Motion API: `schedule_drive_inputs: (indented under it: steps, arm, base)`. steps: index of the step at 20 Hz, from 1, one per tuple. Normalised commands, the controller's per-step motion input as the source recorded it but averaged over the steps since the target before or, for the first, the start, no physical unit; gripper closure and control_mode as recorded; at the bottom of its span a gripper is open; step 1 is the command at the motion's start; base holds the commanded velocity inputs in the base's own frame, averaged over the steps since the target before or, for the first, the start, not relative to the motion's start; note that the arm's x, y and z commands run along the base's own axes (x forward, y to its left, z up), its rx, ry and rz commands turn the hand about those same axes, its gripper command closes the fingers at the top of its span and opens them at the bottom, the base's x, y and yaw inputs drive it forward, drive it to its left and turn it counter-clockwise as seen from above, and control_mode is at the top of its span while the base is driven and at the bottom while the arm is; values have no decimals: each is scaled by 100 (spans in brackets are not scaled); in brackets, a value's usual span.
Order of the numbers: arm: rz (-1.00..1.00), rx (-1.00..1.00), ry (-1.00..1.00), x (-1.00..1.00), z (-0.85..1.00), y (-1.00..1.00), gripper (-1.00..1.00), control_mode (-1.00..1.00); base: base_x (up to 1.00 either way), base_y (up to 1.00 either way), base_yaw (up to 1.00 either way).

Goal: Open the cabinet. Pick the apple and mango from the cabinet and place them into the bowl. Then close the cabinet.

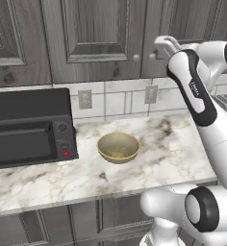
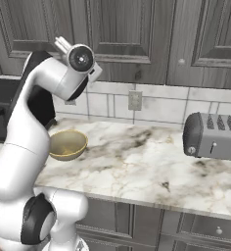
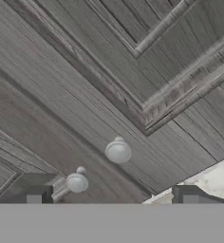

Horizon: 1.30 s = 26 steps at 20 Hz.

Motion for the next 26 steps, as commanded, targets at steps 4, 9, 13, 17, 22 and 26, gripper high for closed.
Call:
schedule_drive_inputs:
  steps: [4, 9, 13, 17, 22, 26]
  arm:
    - [0, 3, 0, 40, 0, 0, -100, -100]
    - [0, 2, 0, 36, 0, 0, -100, -100]
    - [0, 0, 0, 25, -3, 0, -100, -100]
    - [0, 0, 0, 11, -11, 0, -100, -100]
    - [0, 0, 0, 2, -18, 0, -100, -100]
    - [0, 0, 0, 10, -17, 6, -100, -100]
  base:
    - [0, 0, 0]
    - [0, 0, 0]
    - [0, 0, 0]
    - [0, 0, 0]
    - [0, 0, 0]
    - [0, 0, 0]
